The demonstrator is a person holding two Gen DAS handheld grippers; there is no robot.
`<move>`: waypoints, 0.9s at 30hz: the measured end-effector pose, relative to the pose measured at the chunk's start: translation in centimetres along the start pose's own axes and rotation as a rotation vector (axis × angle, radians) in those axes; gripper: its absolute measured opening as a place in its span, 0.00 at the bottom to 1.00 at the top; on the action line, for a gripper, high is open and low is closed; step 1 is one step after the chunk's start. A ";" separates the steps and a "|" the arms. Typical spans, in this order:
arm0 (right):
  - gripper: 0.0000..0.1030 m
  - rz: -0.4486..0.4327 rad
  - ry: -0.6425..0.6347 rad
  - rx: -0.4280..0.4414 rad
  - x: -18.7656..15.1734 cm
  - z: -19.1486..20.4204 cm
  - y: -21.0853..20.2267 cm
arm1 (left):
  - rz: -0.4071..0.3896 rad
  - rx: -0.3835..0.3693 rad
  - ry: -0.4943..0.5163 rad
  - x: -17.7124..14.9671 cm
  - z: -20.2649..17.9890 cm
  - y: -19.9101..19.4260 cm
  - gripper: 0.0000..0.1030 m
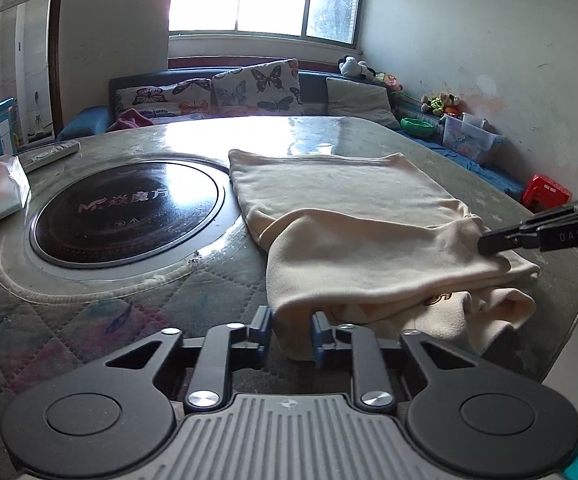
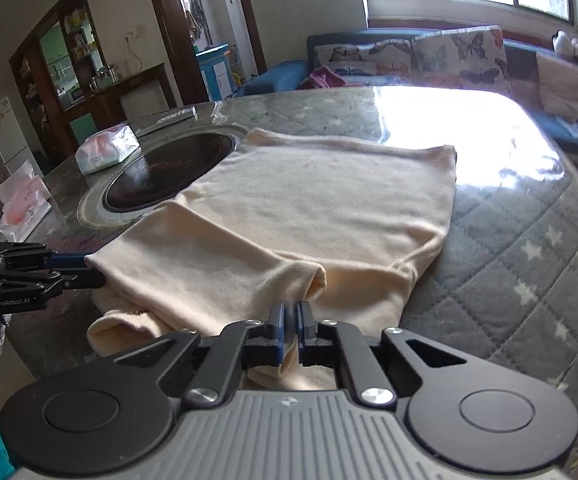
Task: Fold clothes
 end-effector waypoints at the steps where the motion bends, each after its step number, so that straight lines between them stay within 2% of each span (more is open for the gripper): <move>1: 0.05 -0.009 -0.004 -0.003 0.1 0.1 -0.2 | -0.003 0.008 0.005 -0.1 0.0 -0.1 0.09; 9: 0.05 -0.029 -0.017 -0.043 0.5 -0.2 -0.5 | -0.018 0.012 0.009 -0.1 0.1 -0.6 0.08; 13: 0.05 -0.006 0.029 -0.035 0.3 -0.8 -0.1 | -0.001 0.003 -0.003 -0.3 -0.1 -0.4 0.11; 14: 0.09 0.002 0.041 -0.029 0.2 -1.0 0.0 | 0.000 0.003 -0.001 -0.3 -0.2 -0.4 0.12; 16: 0.11 0.014 0.056 -0.027 -0.2 -1.1 0.4 | 0.007 0.002 -0.006 -0.3 -0.2 -0.2 0.21; 18: 0.12 0.024 0.067 -0.024 -0.6 -1.2 0.6 | 0.009 0.005 -0.001 -0.3 -0.2 -0.1 0.21; 20: 0.12 0.021 0.051 -0.024 -0.8 -1.0 0.7 | 0.000 0.015 0.021 -0.2 -0.5 -0.2 0.19; 21: 0.08 0.017 0.038 -0.026 -0.8 -0.8 0.7 | -0.004 0.020 0.032 -0.2 -0.6 -0.3 0.19; 23: 0.04 -0.001 0.012 -0.032 -0.6 -0.5 0.3 | -0.012 0.029 0.053 -0.1 -0.9 -0.3 0.08; 25: 0.04 -0.029 -0.021 -0.049 0.0 -0.1 -0.4 | -0.020 0.039 0.075 0.0 -1.2 -0.4 0.03; 27: 0.04 -0.061 -0.052 -0.067 0.7 0.2 -1.3 | -0.029 0.048 0.099 0.1 -1.4 -0.6 0.02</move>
Point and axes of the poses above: each gripper's, at about its wrist camera, not at the fingertips, and y roughly the way its jaws point, z to its left, x to its top, the point moved 1 cm from there along y, roughly the way its jaws point, and after that the axes turned 7 degrees about -z, right-handed, at the moved point
